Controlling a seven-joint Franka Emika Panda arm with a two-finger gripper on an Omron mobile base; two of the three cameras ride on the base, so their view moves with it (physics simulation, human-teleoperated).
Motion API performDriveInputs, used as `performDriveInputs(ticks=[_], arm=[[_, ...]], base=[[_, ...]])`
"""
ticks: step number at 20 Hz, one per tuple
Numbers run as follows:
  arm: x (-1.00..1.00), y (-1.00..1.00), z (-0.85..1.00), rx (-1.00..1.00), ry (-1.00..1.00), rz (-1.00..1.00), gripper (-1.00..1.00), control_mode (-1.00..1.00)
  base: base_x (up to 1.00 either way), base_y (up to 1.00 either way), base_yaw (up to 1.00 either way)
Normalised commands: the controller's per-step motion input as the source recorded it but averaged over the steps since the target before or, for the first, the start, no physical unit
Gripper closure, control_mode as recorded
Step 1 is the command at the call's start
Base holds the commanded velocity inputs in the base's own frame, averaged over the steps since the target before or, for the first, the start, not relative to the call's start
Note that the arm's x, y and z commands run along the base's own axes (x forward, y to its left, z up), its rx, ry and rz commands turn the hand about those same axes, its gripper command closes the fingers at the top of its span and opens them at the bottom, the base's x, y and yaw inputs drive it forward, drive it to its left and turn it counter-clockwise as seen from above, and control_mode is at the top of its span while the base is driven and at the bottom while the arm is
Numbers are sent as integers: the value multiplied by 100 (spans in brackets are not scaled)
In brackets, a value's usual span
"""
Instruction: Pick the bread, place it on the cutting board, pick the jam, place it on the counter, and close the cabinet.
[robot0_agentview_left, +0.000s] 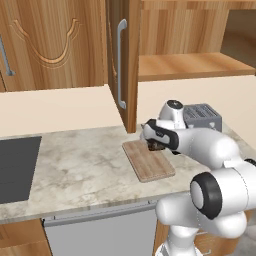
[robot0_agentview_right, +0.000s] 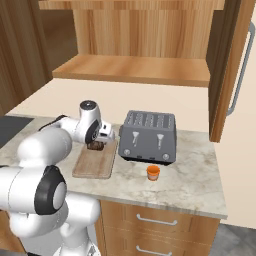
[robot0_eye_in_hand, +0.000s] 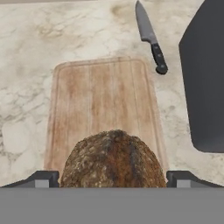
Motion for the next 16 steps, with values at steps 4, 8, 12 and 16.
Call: performDriveInputs(ticks=[4, 8, 12, 16], arm=[[3, 6, -27, 0, 1, 0, 100, -100], [3, 4, -26, 0, 0, 0, 100, -100], [6, 5, -29, -1, 0, 0, 100, -100], [10, 3, -28, -1, 0, 0, 100, -100]], base=[[0, 0, 0], [0, 0, 0], [0, 0, 0], [0, 0, 0]])
